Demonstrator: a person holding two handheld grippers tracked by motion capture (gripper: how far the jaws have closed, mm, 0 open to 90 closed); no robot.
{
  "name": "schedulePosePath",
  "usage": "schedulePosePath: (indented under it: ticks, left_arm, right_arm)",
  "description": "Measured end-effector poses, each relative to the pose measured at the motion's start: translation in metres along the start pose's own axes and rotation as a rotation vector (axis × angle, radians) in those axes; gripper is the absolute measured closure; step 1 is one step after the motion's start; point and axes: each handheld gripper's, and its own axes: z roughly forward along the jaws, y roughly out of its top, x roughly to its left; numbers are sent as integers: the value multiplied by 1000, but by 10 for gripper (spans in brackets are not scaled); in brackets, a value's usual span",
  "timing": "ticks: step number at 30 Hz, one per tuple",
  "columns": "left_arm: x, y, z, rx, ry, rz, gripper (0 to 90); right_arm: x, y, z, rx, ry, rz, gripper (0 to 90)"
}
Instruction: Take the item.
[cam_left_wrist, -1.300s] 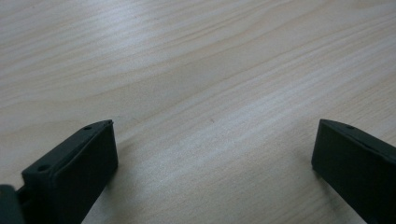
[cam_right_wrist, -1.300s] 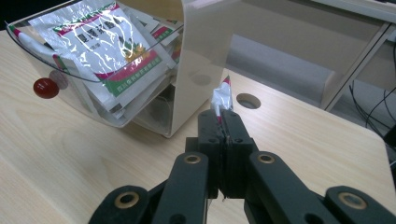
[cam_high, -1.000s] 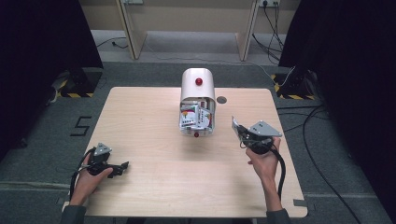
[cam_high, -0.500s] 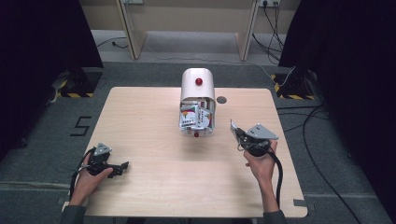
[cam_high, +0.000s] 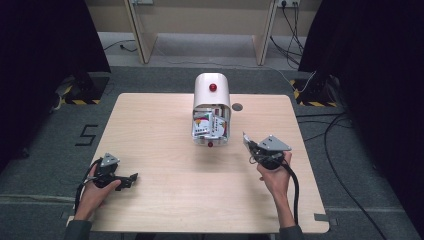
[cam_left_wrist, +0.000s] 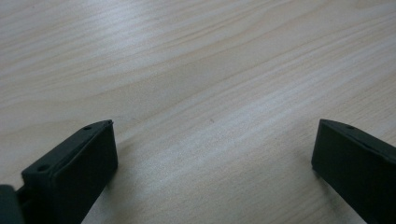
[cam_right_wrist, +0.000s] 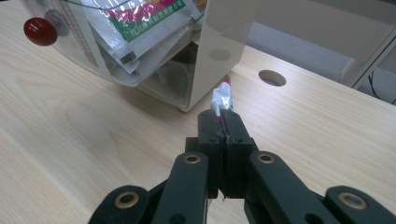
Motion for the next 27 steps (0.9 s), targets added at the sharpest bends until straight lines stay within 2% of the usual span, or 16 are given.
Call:
schedulePosePath:
  ticks: [27]
  left_arm:
    - [0,0,0,0,0,0,0]
  right_arm:
    - [2,-14,13,38,41,27,890]
